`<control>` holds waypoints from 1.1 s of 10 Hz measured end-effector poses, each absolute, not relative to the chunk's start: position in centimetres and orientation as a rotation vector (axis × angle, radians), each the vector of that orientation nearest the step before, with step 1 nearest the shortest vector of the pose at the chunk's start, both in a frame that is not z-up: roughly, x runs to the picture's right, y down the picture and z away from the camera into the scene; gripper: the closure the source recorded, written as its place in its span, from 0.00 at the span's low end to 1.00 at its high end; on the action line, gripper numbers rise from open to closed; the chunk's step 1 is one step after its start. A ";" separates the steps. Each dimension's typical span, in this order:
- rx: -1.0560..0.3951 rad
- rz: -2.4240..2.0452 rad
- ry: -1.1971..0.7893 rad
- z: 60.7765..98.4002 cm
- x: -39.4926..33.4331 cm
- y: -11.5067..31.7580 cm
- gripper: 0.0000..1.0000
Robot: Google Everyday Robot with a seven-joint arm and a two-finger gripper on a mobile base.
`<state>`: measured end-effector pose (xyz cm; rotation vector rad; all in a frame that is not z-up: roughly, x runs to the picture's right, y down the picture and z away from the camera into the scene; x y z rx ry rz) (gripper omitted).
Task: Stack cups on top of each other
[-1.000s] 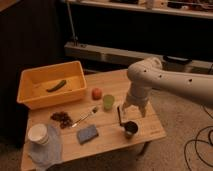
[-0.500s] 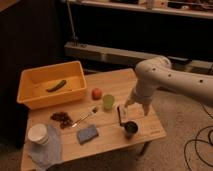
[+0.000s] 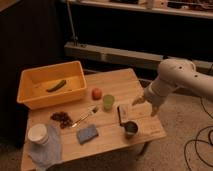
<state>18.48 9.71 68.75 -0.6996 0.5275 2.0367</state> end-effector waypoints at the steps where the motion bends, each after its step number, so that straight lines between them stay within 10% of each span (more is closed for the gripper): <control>1: -0.726 2.023 0.545 68.2 18.0 11.2 0.35; 11: -0.711 2.007 0.451 72.1 19.4 19.6 0.35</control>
